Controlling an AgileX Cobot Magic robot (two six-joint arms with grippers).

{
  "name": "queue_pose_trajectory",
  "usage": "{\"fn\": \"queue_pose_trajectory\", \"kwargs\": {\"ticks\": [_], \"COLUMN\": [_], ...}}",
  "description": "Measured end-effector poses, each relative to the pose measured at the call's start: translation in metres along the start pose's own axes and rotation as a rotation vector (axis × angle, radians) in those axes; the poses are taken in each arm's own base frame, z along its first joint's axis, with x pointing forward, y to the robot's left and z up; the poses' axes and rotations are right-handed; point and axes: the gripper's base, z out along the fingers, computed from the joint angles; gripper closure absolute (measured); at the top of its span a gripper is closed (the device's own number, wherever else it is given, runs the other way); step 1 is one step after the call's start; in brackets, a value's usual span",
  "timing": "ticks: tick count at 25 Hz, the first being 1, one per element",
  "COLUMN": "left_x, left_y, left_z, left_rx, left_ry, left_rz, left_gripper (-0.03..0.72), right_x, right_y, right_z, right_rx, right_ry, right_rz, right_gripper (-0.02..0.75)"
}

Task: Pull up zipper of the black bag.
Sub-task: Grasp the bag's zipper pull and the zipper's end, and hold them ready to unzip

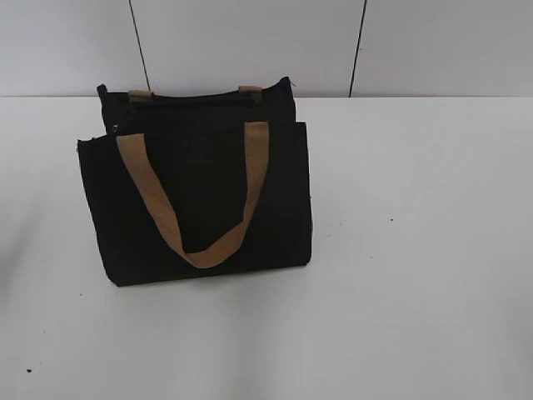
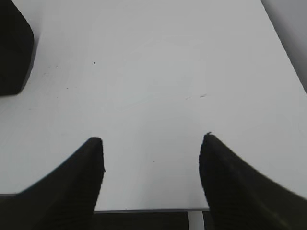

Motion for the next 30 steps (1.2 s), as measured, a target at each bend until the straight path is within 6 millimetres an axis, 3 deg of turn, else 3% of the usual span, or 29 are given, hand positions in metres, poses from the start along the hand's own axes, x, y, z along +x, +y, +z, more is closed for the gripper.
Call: {"fn": "queue_pose_trajectory", "kwargs": {"ticks": [4,10,14,22,30], "left_x": [0.037,0.076,0.099,0.127,0.143], "left_y": [-0.018,-0.034,-0.048,-0.052,-0.058], "left_z": [0.02,0.047,0.056,0.065,0.096], "left_rx": [0.064,0.125,0.254,0.435,0.597], "left_ry": [0.083,0.148,0.197,0.225,0.244], "left_rz": [0.021,0.046,0.093,0.05,0.087], "left_gripper": [0.371,0.36,0.349,0.349,0.367], "right_x": [0.0,0.0,0.0,0.0,0.0], "right_y": [0.0,0.0,0.0,0.0,0.0], "right_z": [0.0,0.0,0.0,0.0,0.0], "right_rx": [0.0,0.0,0.0,0.0,0.0], "right_ry": [0.0,0.0,0.0,0.0,0.0], "right_rz": [0.0,0.0,0.0,0.0,0.0], "right_gripper": [0.255,0.255,0.255,0.255,0.255]}}
